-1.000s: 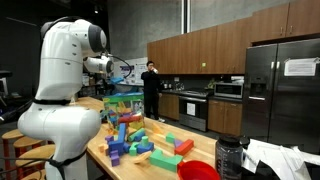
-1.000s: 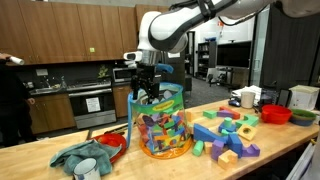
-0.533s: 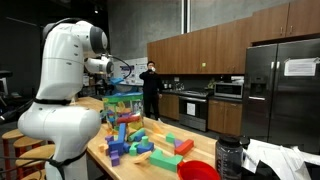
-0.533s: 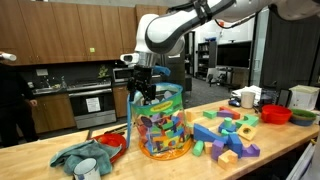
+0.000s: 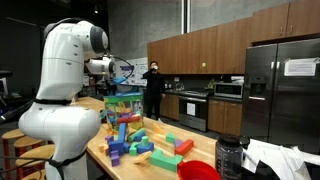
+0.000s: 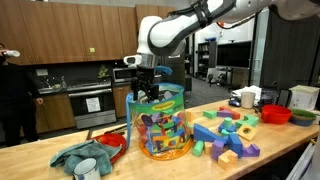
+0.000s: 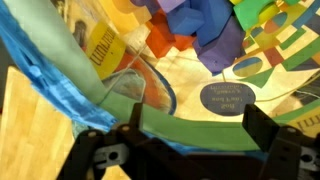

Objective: Remove one purple block from the toy bag

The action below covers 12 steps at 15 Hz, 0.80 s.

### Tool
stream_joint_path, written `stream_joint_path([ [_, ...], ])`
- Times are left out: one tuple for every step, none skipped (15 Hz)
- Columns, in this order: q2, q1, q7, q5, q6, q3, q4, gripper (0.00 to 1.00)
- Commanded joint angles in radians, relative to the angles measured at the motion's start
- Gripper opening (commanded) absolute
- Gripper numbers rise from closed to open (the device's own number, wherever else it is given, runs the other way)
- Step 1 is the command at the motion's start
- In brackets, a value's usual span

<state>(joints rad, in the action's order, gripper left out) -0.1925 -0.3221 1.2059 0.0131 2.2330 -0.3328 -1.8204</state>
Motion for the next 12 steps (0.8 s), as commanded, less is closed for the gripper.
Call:
stream_joint_path([
  [0.035,0.011,-0.014,-0.049,-0.019,0.003,-0.031,1.0],
  [0.034,0.011,-0.012,-0.061,-0.023,0.003,-0.035,1.0],
  [0.035,0.012,-0.011,-0.073,-0.024,0.003,-0.04,1.0],
  [0.034,0.011,-0.013,-0.086,-0.023,0.003,-0.047,1.0],
  [0.033,0.01,-0.016,-0.1,-0.02,0.003,-0.054,1.0],
  [0.031,0.007,-0.017,-0.119,-0.01,0.003,-0.066,1.0],
  [0.031,0.006,-0.015,-0.137,-0.004,0.003,-0.079,1.0],
  [0.031,0.003,-0.012,-0.159,0.001,0.002,-0.091,1.0],
  [0.032,0.002,-0.012,-0.176,0.005,0.002,-0.104,1.0],
  [0.033,0.002,-0.016,-0.19,0.008,0.001,-0.114,1.0],
  [0.033,0.002,-0.024,-0.197,0.012,0.001,-0.121,1.0],
  [0.035,0.004,-0.032,-0.186,0.015,-0.001,-0.132,1.0],
])
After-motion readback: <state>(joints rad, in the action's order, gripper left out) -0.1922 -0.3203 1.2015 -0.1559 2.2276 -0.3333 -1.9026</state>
